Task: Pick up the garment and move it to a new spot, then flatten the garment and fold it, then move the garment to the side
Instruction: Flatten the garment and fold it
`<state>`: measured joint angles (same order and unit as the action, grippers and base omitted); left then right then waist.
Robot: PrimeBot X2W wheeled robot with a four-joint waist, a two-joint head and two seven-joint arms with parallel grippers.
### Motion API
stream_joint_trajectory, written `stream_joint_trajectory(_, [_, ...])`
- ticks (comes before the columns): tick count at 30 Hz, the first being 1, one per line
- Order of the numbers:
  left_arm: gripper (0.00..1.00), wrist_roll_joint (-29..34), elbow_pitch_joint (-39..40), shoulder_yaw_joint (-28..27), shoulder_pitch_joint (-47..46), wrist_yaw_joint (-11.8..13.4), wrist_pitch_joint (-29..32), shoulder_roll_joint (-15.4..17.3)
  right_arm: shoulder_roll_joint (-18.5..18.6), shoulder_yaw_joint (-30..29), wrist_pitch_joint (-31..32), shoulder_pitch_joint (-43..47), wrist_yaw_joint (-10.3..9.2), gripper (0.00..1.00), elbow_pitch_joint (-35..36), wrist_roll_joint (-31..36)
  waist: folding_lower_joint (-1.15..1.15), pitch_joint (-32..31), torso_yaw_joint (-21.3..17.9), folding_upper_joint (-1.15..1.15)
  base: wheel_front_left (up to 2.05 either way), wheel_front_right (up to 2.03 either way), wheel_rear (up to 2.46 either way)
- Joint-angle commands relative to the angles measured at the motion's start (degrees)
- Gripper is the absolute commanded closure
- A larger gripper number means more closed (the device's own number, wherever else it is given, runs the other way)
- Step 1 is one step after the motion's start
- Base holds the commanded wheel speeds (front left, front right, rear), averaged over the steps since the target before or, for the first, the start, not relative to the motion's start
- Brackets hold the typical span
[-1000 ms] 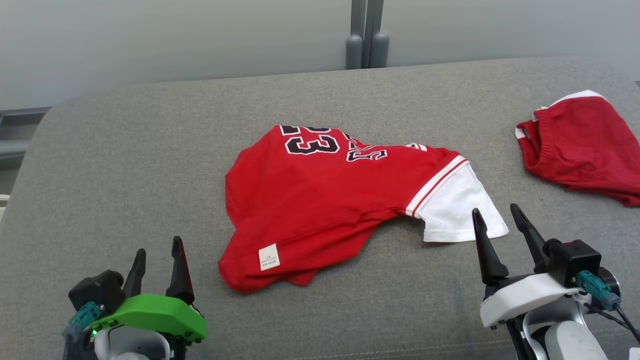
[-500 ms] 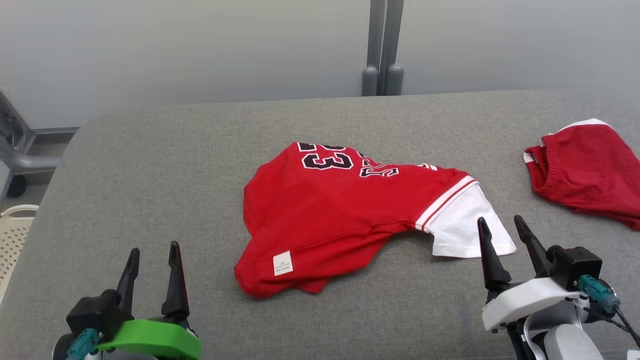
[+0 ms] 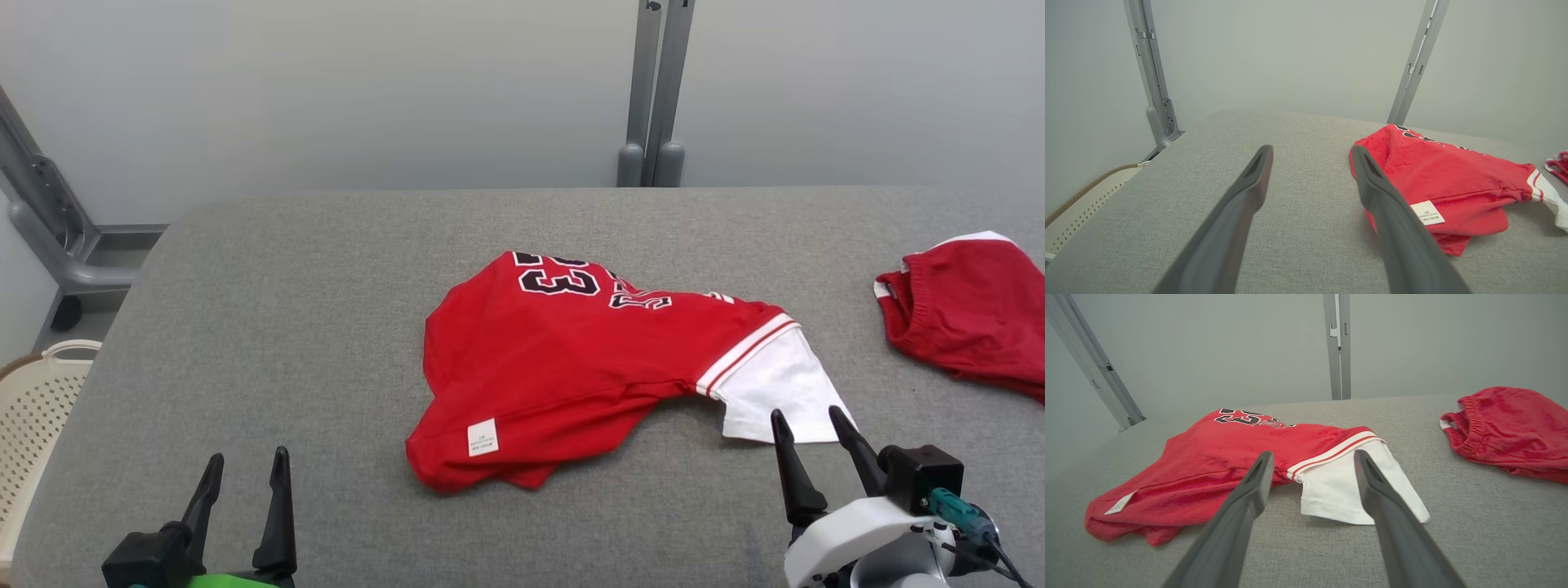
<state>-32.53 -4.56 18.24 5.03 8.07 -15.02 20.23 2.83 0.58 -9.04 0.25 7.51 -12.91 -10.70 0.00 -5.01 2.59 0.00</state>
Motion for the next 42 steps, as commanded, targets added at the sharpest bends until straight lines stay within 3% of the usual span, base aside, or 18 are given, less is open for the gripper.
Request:
stream_joint_trajectory(1, [0.00,-0.03,-0.16,-0.50,1.09,0.09,-0.17,0.33,0.12,-0.13,0.18,0.99,-0.05,0.00,-0.04,0.32,0.00,-0.34,0.22,0.00,0.00,0.00,0.00])
stream_joint_trajectory(27, [0.00,-3.20,2.21,-0.06,-0.95,-1.13,2.56,-0.64,0.14,0.53,3.96,0.83,-0.05,0.00,3.39,1.19,0.00,1.40,-1.16,0.00,0.00,0.00,0.00])
stream_joint_trajectory(30, [0.00,-3.82,2.67,1.25,-2.91,-1.03,7.31,-0.13,0.14,0.00,9.35,-0.51,-0.05,0.00,4.27,-1.15,0.00,2.01,-1.12,0.00,0.00,0.00,0.00])
stream_joint_trajectory(34, [0.00,-5.88,1.91,3.41,-6.90,-0.07,17.41,-0.21,0.80,0.10,23.21,-3.26,-0.05,0.00,6.25,0.01,0.00,3.31,-1.19,0.00,0.00,0.00,0.00])
stream_joint_trajectory(42, [0.00,-6.17,-1.08,8.16,-18.61,4.10,34.88,-2.72,3.16,-4.46,44.97,-9.62,-0.04,0.00,10.26,3.70,0.00,8.58,-1.32,0.00,0.00,0.00,0.00])
